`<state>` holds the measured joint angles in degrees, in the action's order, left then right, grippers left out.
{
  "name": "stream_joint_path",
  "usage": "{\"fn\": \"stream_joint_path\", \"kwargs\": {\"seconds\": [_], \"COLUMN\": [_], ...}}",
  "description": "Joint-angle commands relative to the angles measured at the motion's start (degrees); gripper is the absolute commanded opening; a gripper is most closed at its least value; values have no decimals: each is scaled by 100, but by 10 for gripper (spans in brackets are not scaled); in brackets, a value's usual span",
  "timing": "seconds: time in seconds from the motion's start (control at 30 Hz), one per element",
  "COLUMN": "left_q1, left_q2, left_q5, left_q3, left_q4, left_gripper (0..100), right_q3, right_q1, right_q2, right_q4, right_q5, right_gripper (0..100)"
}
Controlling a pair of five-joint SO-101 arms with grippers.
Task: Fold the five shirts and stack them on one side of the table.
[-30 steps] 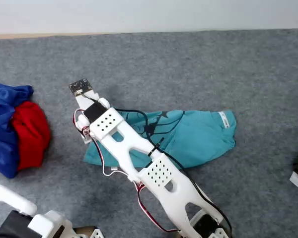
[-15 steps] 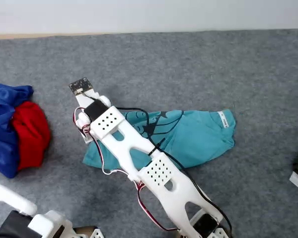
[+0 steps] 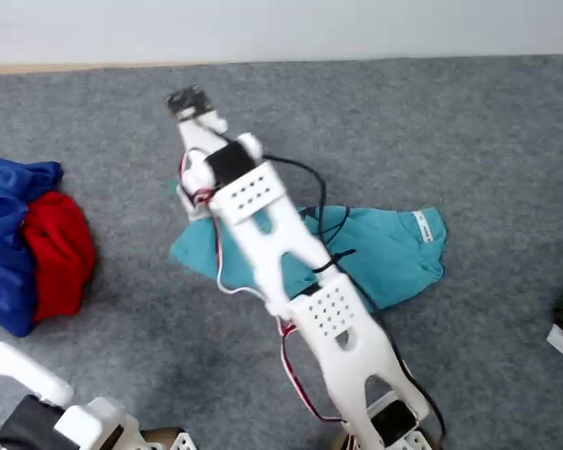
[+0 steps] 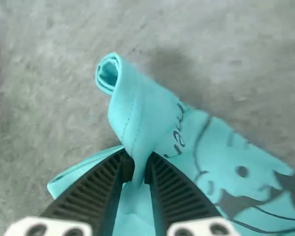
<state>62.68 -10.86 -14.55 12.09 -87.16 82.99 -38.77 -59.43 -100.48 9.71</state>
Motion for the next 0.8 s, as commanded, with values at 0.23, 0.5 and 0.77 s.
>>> {"fn": "stream_joint_path", "kwargs": {"seconds": [0.23, 0.5, 0.77], "left_q1": [-53, -308, -519], "left_q2": [-246, -246, -255], "left_q5": [-18, 18, 26], "left_q3": [-57, -57, -66], "left_q4": [62, 53, -53], "left_gripper": [155, 155, 155], "right_q3": [-3446, -5222, -6084], "right_q1": [725, 1921, 2888], "right_q2": [2774, 4048, 4664], "right_q4": [-233, -233, -233], "right_q5": [-202, -1090, -2040], "right_gripper": [9, 9, 9]}}
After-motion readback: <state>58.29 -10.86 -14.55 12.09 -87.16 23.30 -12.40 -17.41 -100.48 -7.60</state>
